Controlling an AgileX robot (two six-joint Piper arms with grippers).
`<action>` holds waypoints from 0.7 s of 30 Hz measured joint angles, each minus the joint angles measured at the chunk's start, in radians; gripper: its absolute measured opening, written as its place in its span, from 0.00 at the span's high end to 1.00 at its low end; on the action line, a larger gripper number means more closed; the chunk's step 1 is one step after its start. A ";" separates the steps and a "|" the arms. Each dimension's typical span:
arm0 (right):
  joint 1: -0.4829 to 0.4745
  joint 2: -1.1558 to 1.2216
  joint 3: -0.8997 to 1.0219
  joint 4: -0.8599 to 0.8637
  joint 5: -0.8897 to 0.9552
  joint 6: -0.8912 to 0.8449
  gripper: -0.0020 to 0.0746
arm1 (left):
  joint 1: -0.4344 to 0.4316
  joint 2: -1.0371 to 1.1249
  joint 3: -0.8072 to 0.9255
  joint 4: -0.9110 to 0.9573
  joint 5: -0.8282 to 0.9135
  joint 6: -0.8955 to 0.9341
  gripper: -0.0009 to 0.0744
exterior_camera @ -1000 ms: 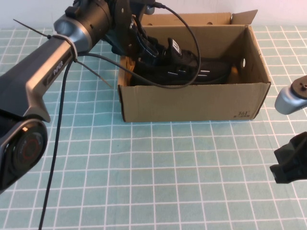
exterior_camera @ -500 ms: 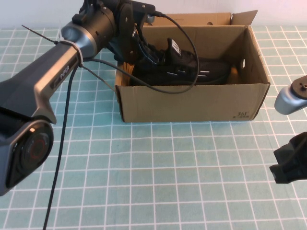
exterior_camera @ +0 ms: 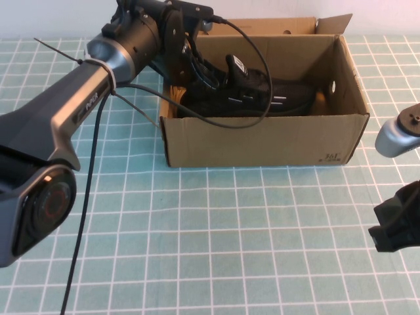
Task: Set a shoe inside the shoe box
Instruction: Place the shoe in the shoe box
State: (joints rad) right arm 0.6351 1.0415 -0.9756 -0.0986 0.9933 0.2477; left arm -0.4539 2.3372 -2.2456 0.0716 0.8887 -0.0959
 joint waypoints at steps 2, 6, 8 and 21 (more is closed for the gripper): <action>0.000 0.000 0.000 0.000 0.000 -0.002 0.98 | 0.000 0.000 0.000 0.000 -0.005 0.002 0.84; 0.000 0.000 0.000 0.000 0.000 -0.004 0.98 | 0.000 0.006 0.000 0.004 -0.034 0.056 0.93; 0.000 0.000 0.000 0.000 0.000 -0.004 0.98 | 0.000 0.011 0.000 0.007 -0.057 0.080 0.94; 0.000 0.000 0.000 0.003 0.000 -0.004 0.98 | 0.000 0.011 0.000 0.011 -0.187 0.206 0.95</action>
State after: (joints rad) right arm 0.6351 1.0415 -0.9756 -0.0958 0.9933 0.2437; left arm -0.4539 2.3478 -2.2456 0.0823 0.7015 0.1098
